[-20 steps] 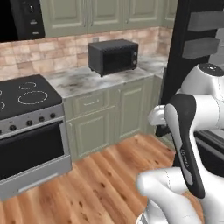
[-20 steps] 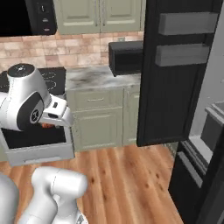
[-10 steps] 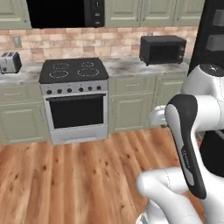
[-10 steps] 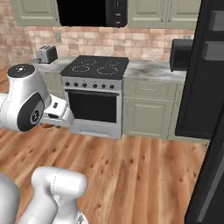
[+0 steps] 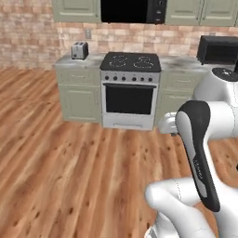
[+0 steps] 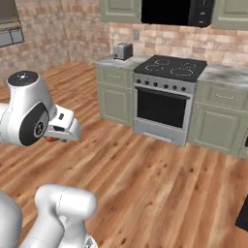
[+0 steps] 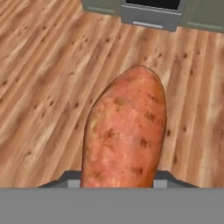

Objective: Take the cheese, fish, and sweet potato from the fridge and place them on the plate on the dining counter to create an appetizer plate.

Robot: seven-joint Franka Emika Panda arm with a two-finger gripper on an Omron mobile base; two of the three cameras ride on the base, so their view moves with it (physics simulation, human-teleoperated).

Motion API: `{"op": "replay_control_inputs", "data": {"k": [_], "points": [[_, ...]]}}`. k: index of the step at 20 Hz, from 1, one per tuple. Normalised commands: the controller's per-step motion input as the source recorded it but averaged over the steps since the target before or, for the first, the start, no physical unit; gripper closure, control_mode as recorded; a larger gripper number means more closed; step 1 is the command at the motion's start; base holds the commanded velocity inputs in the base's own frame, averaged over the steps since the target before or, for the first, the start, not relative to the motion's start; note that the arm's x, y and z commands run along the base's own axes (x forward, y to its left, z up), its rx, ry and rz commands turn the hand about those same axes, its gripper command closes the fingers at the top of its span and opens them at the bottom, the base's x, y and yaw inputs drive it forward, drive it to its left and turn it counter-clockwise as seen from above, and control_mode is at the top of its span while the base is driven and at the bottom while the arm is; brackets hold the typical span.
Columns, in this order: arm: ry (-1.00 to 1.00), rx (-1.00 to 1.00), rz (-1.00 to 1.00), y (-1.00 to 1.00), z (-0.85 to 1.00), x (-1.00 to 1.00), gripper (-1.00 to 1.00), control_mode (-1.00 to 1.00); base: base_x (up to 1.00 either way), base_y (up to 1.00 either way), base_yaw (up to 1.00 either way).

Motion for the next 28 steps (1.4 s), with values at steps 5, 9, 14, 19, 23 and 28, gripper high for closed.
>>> {"op": "replay_control_inputs", "data": {"k": [5,9,14,19,23,28], "points": [[0.0,0.0,0.0,0.0,0.0,0.0,1.0,1.0,-1.0,0.0,0.44],[0.0,0.0,0.0,0.0,0.0,0.0,1.0,1.0,-1.0,0.0,0.42],[0.0,0.0,0.0,0.0,0.0,0.0,1.0,1.0,-1.0,0.0,0.39],[0.0,0.0,0.0,0.0,0.0,0.0,1.0,1.0,-1.0,0.0,0.35],[0.0,0.0,0.0,0.0,0.0,0.0,1.0,1.0,-1.0,0.15,0.33],[0.0,0.0,0.0,0.0,0.0,0.0,1.0,1.0,-1.0,0.53,0.24]]}}
